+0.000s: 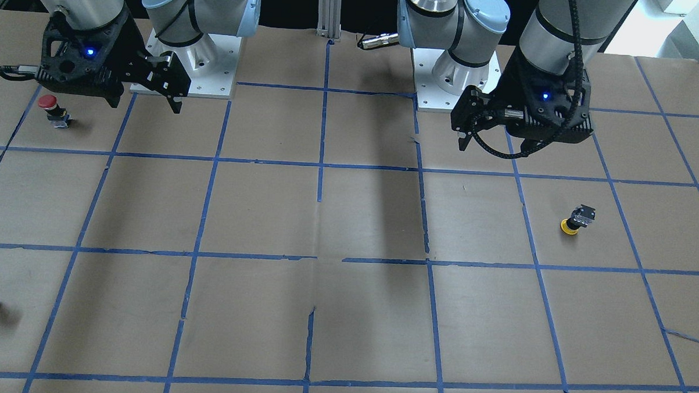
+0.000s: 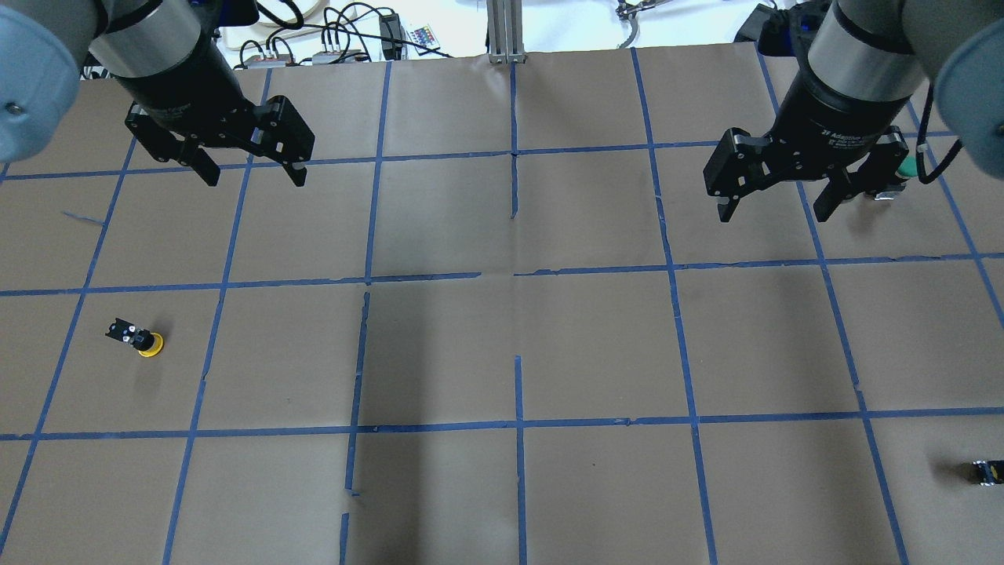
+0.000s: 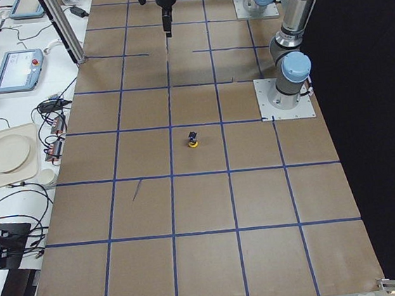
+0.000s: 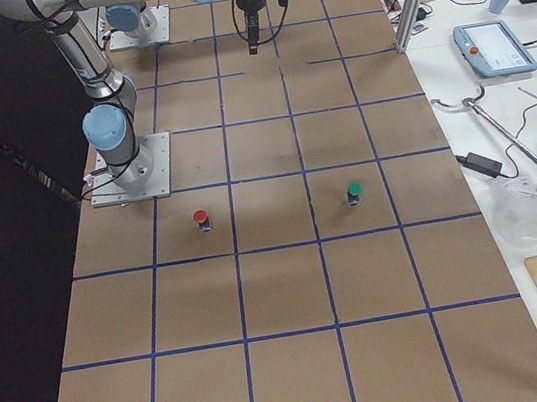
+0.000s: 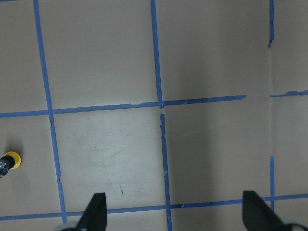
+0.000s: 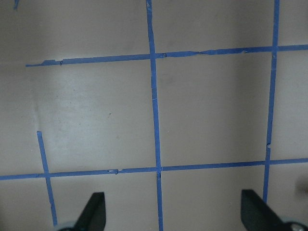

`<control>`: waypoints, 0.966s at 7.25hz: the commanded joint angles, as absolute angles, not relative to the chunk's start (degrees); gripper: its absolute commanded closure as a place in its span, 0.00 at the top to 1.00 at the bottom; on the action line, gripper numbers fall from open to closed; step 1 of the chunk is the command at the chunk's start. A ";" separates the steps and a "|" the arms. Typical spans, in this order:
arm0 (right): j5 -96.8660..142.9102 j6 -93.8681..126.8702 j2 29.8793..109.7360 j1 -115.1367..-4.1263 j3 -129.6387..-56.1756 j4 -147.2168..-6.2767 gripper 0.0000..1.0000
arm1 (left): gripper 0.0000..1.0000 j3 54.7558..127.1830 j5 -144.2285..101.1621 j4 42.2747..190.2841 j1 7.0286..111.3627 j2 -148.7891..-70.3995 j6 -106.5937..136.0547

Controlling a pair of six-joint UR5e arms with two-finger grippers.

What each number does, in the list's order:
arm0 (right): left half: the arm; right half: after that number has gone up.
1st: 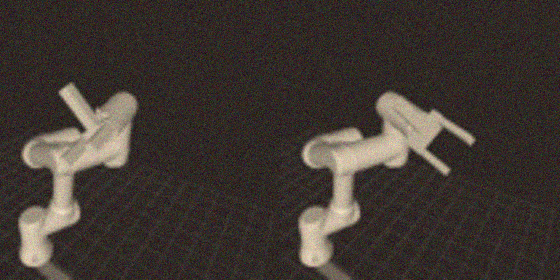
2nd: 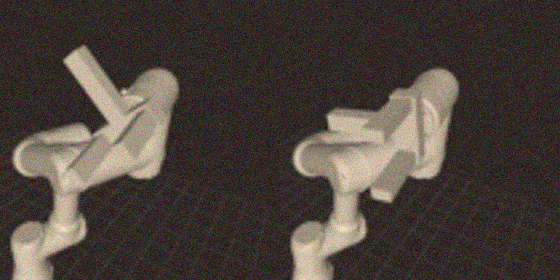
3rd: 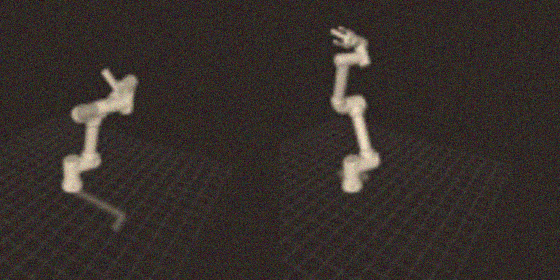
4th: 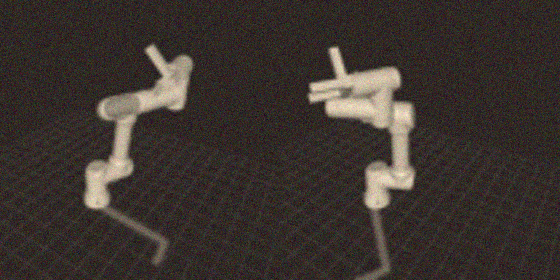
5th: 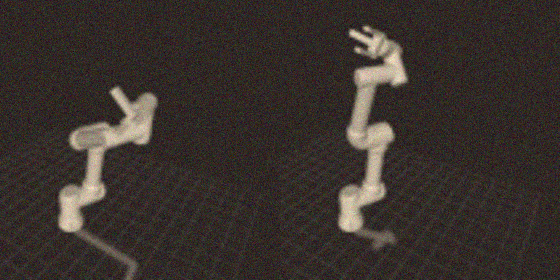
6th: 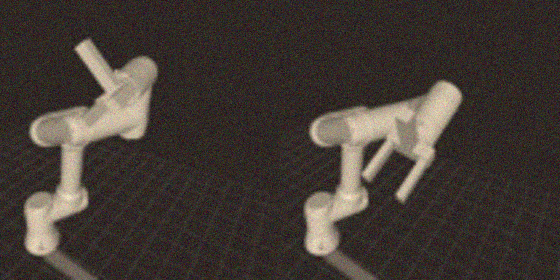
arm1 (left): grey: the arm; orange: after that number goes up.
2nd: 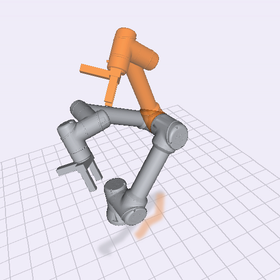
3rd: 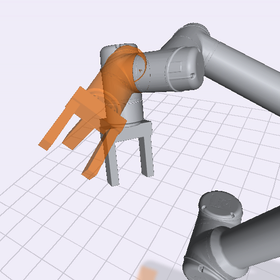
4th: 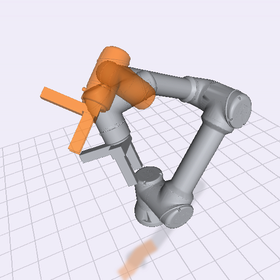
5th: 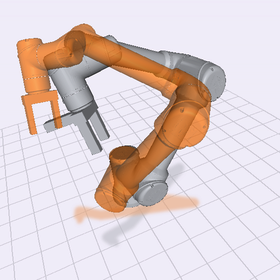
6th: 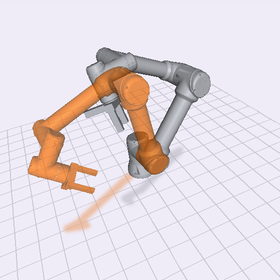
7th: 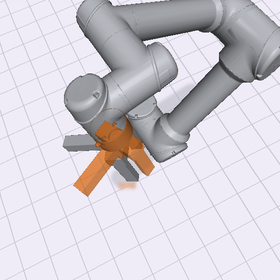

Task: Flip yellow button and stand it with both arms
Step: 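Move the left gripper down toward the yellow button lying on its side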

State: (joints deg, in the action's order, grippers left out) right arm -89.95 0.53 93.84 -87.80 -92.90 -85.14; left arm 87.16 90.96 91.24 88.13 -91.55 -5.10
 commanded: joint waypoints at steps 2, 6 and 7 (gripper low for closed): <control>-89.91 0.53 93.78 -87.80 -92.90 -85.17 1.00 | 0.99 91.74 93.08 90.36 76.86 -91.67 -19.73; -89.91 0.53 93.78 -87.80 -92.90 -85.25 1.00 | 0.99 99.72 92.47 76.51 59.18 -97.47 -48.18; -89.83 0.53 93.78 -87.80 -92.90 -85.25 1.00 | 0.99 103.67 92.29 74.38 55.93 -97.47 -49.99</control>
